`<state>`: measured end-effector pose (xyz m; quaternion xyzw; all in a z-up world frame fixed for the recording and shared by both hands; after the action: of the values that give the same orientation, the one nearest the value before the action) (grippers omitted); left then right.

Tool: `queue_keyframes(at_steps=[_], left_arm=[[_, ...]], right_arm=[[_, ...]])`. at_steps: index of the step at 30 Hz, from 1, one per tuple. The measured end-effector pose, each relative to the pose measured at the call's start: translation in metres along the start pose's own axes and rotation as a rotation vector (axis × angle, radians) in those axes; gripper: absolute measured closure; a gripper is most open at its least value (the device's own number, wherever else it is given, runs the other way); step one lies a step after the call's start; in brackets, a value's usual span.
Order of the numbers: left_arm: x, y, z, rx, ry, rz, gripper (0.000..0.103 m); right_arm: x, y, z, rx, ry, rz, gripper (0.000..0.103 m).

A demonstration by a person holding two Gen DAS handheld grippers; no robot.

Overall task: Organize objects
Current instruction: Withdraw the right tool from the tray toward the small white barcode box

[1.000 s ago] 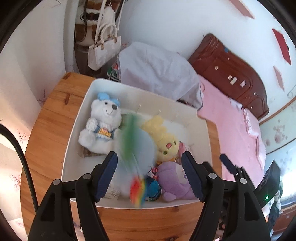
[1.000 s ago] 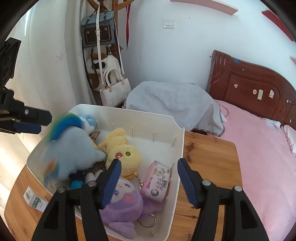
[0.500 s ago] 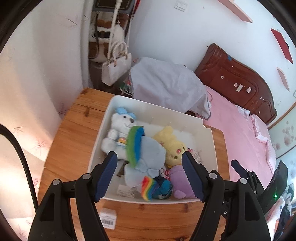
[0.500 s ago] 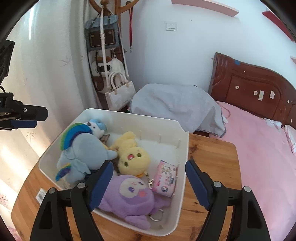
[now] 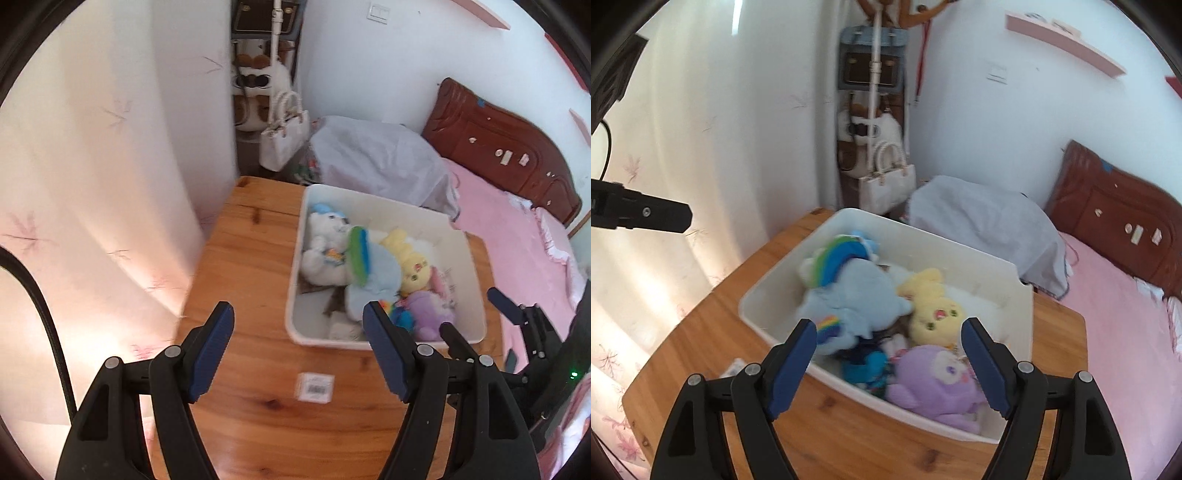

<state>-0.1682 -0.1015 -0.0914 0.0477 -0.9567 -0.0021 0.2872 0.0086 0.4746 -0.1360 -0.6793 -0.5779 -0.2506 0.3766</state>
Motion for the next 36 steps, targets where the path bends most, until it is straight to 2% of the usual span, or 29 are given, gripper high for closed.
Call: queue_keyframes(at_steps=[12,20,30,36], left_arm=[[-0.017,-0.047,-0.019,0.057,0.015,0.039,0.027],[-0.025,-0.067,-0.014,0.015,-0.019,0.068,0.027],[-0.039,-0.080,0.011,-0.043,-0.099,0.126,0.027],[-0.047,-0.086,0.032,-0.044,-0.148,0.152,0.027]], right_arm=[[0.005,-0.055,0.008,0.055,-0.034,0.126,0.022],[0.004,-0.069,0.028,0.094,-0.090,0.252,0.022],[-0.011,-0.089,0.064,0.071,-0.199,0.361,0.022],[-0.026,-0.088,0.086,0.040,-0.265,0.460,0.022]])
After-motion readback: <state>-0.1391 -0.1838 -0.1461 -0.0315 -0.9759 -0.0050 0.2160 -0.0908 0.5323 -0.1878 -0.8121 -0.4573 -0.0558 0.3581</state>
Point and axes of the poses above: each gripper's, at about its wrist camera, not at the fingertips, and z roughly the way its jaws point, y to its right, x to its top, the point moved 1 cm from there along z, roughly the way its jaws point, and after that the axes turned 13 degrees about x, right-handed, at the moved point
